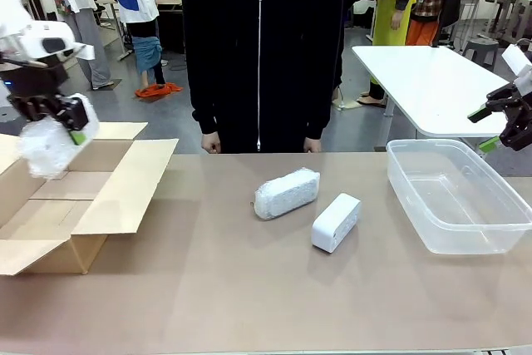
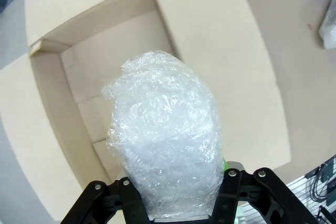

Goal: Separate and place wrapped and unwrapped clocks.
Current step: If the picked Digital clock is wrapped, place it in the Package Box ; if not, place it in the Organizing box.

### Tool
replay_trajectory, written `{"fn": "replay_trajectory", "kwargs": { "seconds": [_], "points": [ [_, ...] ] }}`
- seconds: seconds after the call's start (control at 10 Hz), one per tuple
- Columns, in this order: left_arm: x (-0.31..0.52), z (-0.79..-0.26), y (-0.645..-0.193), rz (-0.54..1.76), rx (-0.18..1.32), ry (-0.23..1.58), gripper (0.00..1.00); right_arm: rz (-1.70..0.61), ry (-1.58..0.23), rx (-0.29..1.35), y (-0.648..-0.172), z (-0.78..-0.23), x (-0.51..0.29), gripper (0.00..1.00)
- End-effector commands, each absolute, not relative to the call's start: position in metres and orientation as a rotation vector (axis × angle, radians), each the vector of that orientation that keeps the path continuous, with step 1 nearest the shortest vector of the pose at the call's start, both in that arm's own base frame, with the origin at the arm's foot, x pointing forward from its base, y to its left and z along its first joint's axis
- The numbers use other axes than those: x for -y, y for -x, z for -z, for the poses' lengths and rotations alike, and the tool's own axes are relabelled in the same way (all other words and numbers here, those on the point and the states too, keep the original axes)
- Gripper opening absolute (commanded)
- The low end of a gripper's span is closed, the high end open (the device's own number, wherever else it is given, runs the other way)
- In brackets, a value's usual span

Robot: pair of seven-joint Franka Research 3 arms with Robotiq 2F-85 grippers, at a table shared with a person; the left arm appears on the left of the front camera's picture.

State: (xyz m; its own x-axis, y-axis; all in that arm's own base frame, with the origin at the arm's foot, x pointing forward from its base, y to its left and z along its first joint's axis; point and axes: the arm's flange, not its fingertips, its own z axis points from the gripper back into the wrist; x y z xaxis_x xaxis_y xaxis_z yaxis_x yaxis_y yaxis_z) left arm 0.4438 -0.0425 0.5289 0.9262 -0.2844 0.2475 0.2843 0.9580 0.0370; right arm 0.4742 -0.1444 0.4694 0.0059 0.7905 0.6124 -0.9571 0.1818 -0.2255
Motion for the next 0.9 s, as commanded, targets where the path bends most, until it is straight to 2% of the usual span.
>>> {"fn": "replay_trajectory", "kwargs": {
  "seconds": [0.0, 0.3, 0.8],
  "points": [
    [0.01, -0.525, -0.434, 0.307, 0.288, 0.011, 0.52, -1.398, -0.289, 0.719, -0.475, -0.468, 0.143, 1.0],
    [-0.031, -0.516, -0.428, 0.312, 0.3, 0.018, 0.52, -1.398, -0.289, 0.719, -0.475, -0.468, 0.143, 1.0],
    [-0.054, -0.471, -0.449, 0.269, 0.312, 0.059, 0.52, -1.398, -0.289, 0.719, -0.475, -0.468, 0.143, 1.0]
  ]
}}
